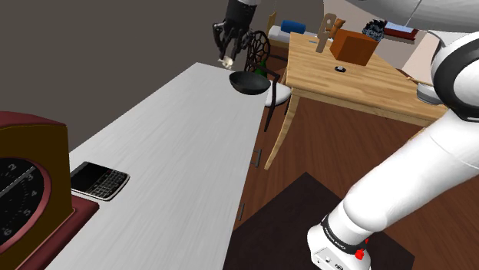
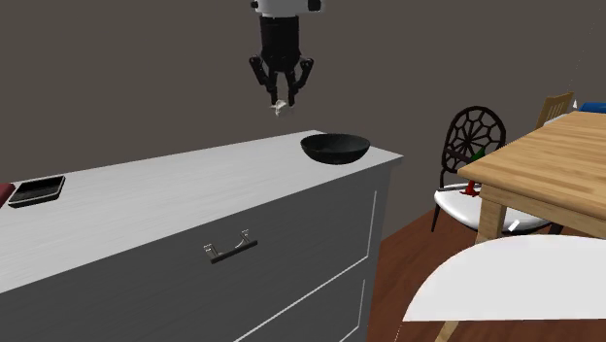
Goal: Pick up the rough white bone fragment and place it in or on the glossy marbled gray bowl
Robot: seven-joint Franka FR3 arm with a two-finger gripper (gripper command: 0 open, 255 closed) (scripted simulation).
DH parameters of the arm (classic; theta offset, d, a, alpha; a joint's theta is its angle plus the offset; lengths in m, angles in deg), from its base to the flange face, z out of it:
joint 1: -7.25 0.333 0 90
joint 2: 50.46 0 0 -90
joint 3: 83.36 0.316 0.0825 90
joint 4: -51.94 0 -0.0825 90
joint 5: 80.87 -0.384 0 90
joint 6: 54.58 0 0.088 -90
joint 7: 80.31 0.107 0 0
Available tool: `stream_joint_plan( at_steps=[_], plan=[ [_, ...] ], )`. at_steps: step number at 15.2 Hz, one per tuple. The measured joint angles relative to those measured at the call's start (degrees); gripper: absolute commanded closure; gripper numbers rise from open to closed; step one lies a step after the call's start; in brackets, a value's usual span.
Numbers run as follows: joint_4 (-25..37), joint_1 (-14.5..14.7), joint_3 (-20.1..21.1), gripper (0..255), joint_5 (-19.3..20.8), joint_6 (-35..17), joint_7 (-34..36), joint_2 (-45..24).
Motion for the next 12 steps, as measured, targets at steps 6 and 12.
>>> stream_joint_plan(
  at_steps=[6,12],
  plan=[
    [-1.9,-3.2,-5.1,255,-1.7,0.0,-8.5,1.9],
    [-5.1,-4.9,-8.1,255,-2.6,-1.9,-13.5,3.2]
  ],
)
